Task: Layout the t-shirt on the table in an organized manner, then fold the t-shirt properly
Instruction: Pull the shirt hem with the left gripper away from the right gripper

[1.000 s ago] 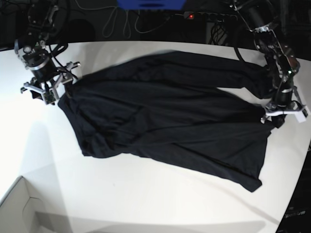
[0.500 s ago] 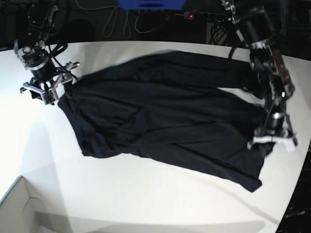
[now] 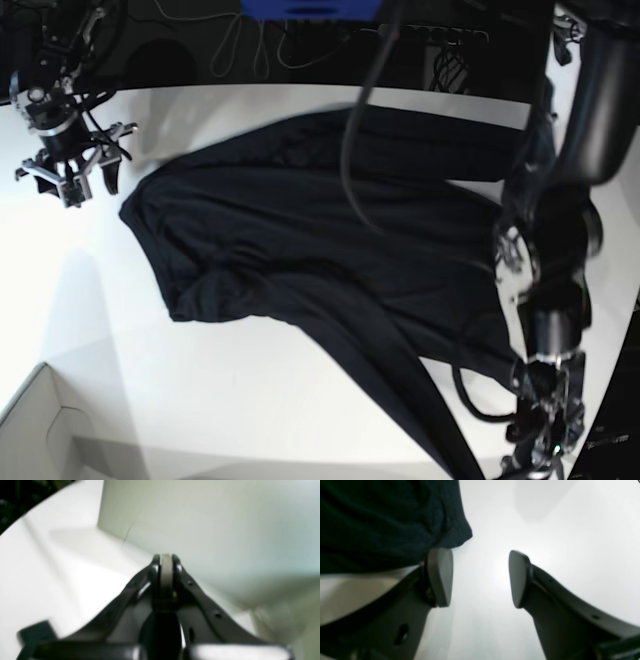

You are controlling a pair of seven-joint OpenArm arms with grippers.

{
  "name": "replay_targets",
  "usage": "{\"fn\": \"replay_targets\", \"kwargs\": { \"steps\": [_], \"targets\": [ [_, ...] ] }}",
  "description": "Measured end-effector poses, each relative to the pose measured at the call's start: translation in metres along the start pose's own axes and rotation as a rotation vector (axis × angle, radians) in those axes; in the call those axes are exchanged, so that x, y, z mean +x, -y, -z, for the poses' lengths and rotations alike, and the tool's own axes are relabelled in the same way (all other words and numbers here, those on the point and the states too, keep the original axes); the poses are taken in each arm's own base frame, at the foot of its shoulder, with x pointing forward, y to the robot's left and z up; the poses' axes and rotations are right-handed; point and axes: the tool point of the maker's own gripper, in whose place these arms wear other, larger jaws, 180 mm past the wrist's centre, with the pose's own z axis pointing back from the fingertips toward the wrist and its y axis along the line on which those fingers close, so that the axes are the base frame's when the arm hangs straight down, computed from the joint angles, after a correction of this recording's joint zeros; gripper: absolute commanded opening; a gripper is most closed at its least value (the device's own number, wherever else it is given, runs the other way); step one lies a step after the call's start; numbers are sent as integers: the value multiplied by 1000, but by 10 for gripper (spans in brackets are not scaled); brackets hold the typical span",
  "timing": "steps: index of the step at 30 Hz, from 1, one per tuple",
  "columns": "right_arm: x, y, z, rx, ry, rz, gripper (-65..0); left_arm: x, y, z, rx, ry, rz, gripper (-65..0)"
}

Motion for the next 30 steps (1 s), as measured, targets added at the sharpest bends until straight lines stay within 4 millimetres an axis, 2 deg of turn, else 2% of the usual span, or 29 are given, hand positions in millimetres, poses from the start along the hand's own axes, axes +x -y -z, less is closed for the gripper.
{"fn": "replay_targets", "kwargs": {
  "steps": [3,7,11,14,16,17,19,21,23,25,27,30],
  "targets": [
    [-2,9,-3,-25,0,12,-298,-1,7,10,8,12,-30,-646],
    [-6,17,-7,-51,-10,21,-298,3,7,11,11,35,-30,-645],
    [-6,12,-8,-48,-9,30,-298,13,14,13,0,46,-31,-642],
    [-8,8,-15,-40,-16,15,-298,32,8,12,2,78,-23,-566],
    [-8,9,-15,-43,-17,13,-298,38,-12,9,33,93,-13,-477],
    [-7,8,-14,-43,-13,19,-298,36,-24,6,50,98,-10,-429],
    [-7,6,-14,-41,-10,27,-298,13,-43,1,86,58,-1,-361],
    [-6,3,-14,-36,-7,34,-298,-20,-54,-3,103,-9,-9,-348],
    [-8,1,-14,-33,-12,38,-298,-43,-64,-9,110,-47,-13,-355],
    [-10,-1,-15,-31,-15,43,-298,-52,-79,-16,132,-55,-6,-357],
    [-13,-3,-16,-27,-24,45,-298,-50,-88,-24,132,-23,-32,-357],
    [-15,-7,-17,-21,-29,53,-298,-61,-107,-49,126,-86,-47,-357]
  ]
}}
